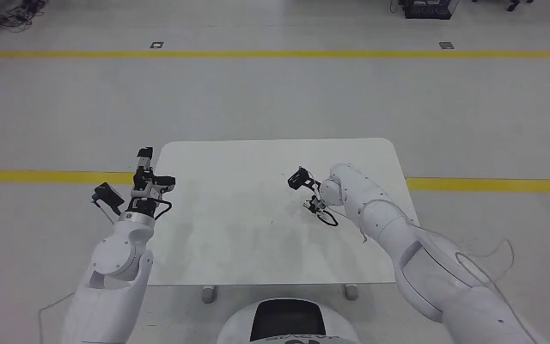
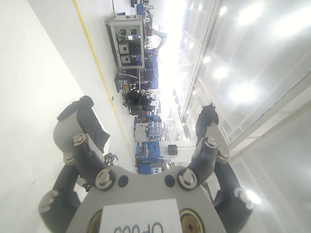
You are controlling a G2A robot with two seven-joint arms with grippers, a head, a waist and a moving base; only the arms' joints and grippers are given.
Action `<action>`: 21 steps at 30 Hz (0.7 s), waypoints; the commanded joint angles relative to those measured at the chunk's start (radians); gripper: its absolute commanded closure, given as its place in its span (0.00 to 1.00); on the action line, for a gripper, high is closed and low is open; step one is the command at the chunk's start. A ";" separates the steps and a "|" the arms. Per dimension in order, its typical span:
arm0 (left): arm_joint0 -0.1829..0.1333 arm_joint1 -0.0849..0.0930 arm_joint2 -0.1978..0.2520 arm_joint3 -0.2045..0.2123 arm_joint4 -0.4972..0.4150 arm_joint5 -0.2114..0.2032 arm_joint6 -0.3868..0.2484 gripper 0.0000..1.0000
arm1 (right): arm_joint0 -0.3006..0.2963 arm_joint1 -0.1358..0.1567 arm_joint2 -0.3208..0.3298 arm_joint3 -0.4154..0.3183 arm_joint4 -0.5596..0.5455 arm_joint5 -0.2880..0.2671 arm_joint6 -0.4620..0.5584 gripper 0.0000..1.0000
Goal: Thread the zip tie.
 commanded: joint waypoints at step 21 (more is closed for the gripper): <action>0.000 0.000 0.000 0.000 0.000 0.000 0.000 0.00 | 0.020 -0.094 -0.041 0.153 -0.069 0.087 -0.063 0.85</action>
